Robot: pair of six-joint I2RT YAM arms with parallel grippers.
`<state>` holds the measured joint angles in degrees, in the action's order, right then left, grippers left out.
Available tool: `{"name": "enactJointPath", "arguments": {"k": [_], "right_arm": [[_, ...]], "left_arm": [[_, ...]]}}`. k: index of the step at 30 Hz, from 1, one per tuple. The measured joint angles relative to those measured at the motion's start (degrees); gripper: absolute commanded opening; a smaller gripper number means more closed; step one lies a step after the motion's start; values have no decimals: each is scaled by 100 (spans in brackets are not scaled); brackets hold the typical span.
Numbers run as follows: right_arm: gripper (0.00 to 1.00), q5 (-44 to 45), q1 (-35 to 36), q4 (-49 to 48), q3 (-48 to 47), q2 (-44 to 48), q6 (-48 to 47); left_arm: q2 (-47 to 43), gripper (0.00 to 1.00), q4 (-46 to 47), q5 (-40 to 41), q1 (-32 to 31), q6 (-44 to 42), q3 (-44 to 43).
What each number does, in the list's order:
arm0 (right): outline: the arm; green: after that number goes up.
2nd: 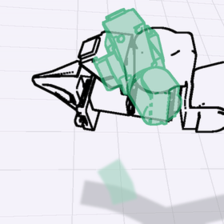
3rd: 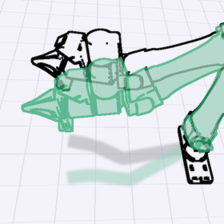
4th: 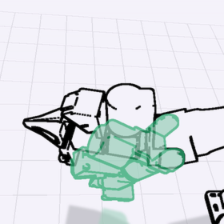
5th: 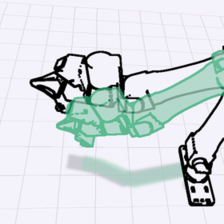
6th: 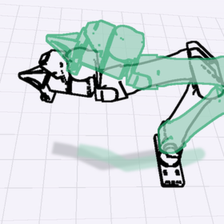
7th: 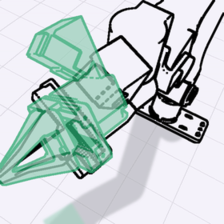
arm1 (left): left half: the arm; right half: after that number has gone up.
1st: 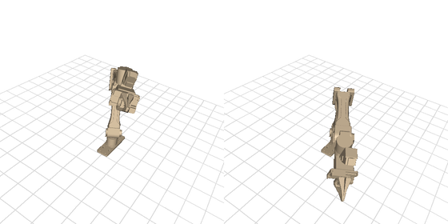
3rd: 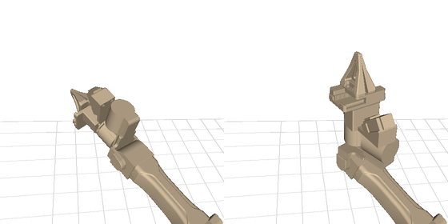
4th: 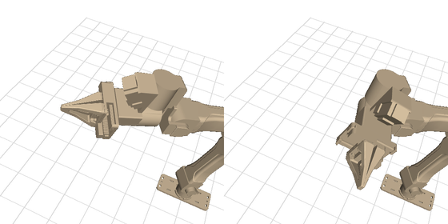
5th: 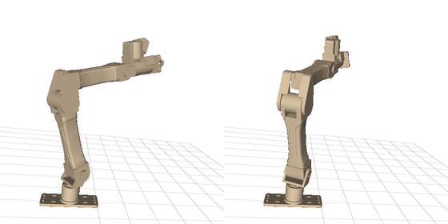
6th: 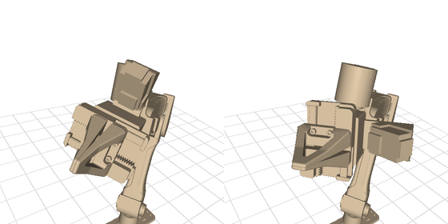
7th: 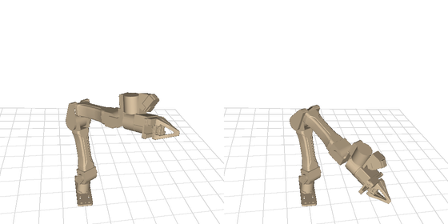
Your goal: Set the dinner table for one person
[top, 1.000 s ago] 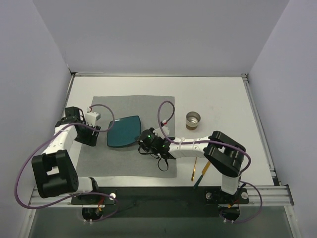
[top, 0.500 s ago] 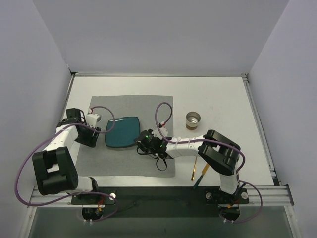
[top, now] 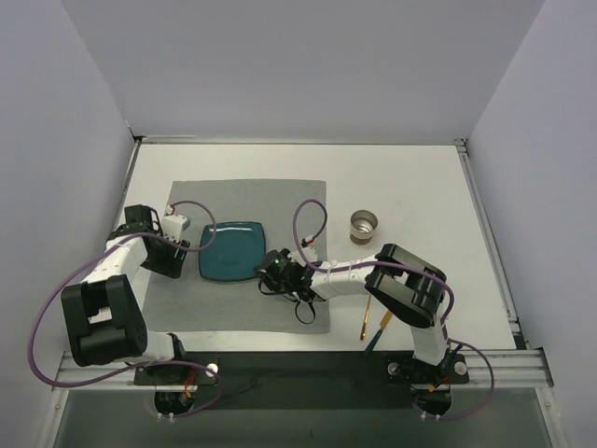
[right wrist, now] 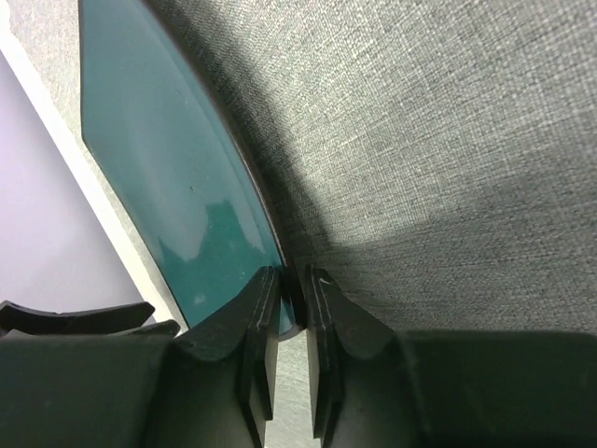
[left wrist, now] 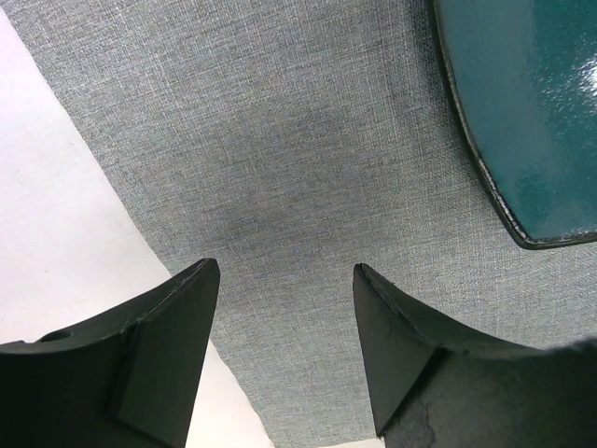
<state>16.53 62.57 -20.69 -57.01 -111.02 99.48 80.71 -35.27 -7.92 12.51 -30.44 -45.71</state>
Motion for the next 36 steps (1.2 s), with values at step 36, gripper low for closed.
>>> {"name": "enactJointPath", "arguments": {"k": [36], "right_arm": [[51,597,245,4924,-199,3158,-2037]], "left_arm": [[-420,70,-184,-330,68,76,-376]]}}
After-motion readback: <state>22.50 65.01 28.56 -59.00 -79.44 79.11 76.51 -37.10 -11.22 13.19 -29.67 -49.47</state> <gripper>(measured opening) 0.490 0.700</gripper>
